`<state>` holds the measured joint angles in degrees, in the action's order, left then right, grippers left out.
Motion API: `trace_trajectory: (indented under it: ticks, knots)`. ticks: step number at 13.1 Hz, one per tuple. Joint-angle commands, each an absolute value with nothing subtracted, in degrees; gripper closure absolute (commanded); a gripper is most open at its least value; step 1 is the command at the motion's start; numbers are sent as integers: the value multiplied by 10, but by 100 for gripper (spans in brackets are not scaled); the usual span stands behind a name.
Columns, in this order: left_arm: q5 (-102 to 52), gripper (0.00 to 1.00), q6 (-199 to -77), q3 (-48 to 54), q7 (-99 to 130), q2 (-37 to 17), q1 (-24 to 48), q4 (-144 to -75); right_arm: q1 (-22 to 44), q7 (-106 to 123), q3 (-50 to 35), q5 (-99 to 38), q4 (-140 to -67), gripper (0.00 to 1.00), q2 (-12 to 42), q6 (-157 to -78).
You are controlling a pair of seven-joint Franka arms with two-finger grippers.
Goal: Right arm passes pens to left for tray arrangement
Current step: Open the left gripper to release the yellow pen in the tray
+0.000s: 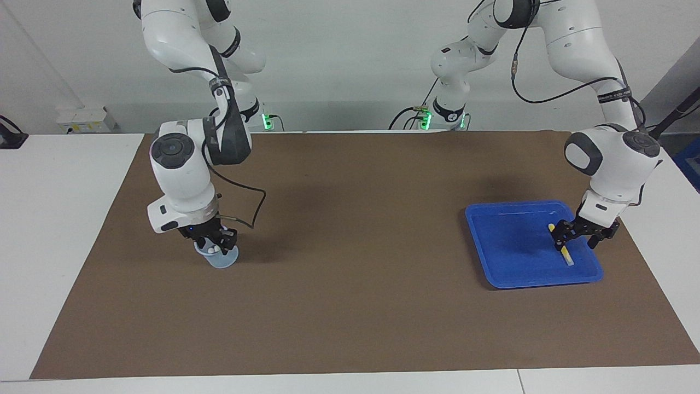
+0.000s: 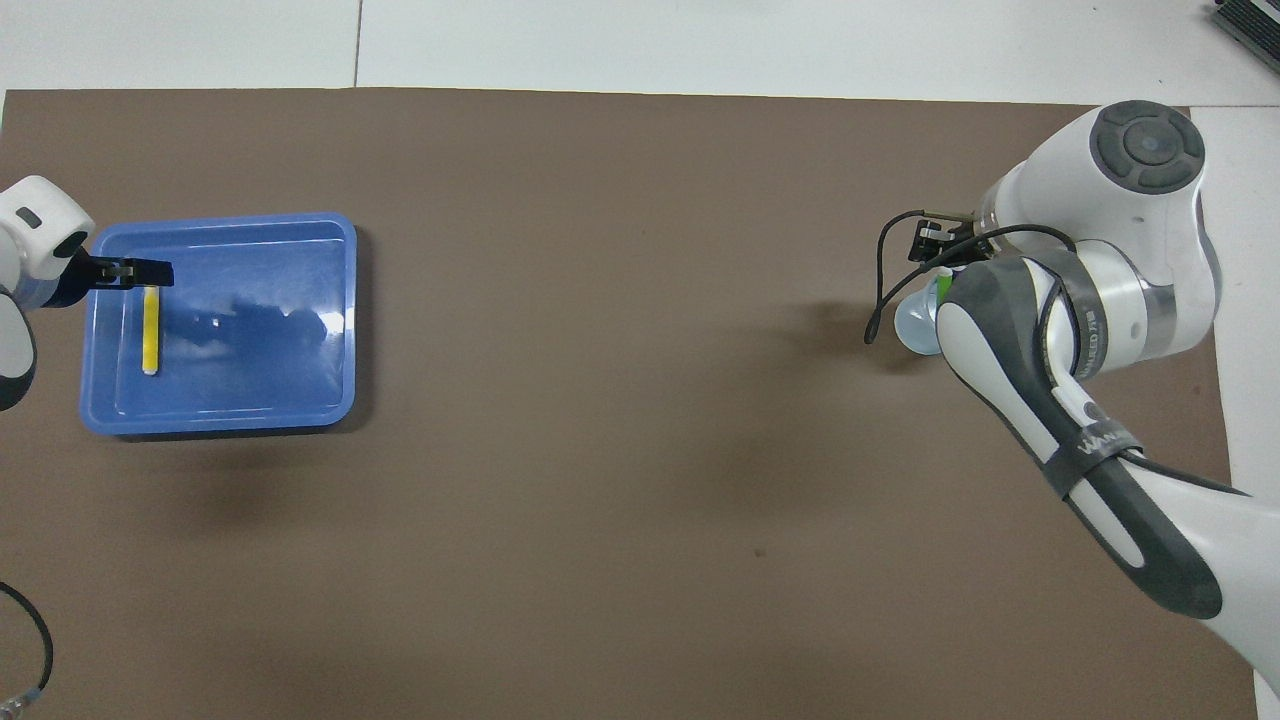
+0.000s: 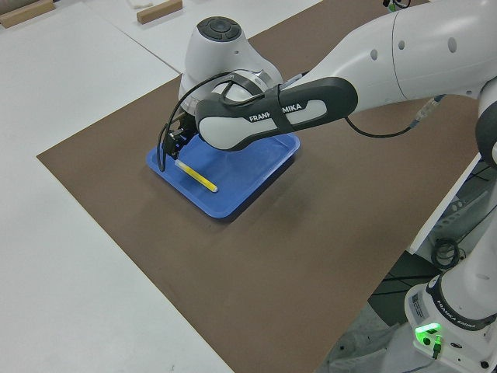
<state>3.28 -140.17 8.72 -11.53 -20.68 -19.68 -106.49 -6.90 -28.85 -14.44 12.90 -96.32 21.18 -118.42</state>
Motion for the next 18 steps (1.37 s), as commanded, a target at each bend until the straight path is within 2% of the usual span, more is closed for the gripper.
trace_trajectory:
  ticks: [1,4,14,18]
  knots:
    - [41,2,-1388,82,-80,-193,-180,-1066,-59,-299,-149,138,-947,45,221,-1174]
    - [37,5,-1349,88,-38,-184,-173,-1066,-57,-302,-149,137,-947,52,221,-1165]
    - [-29,6,-1234,93,105,-157,-151,-1061,-61,-302,-149,135,-938,57,220,-1127]
    - [-45,6,-1169,95,154,-135,-140,-1056,-60,-303,-149,121,-938,66,220,-1127]
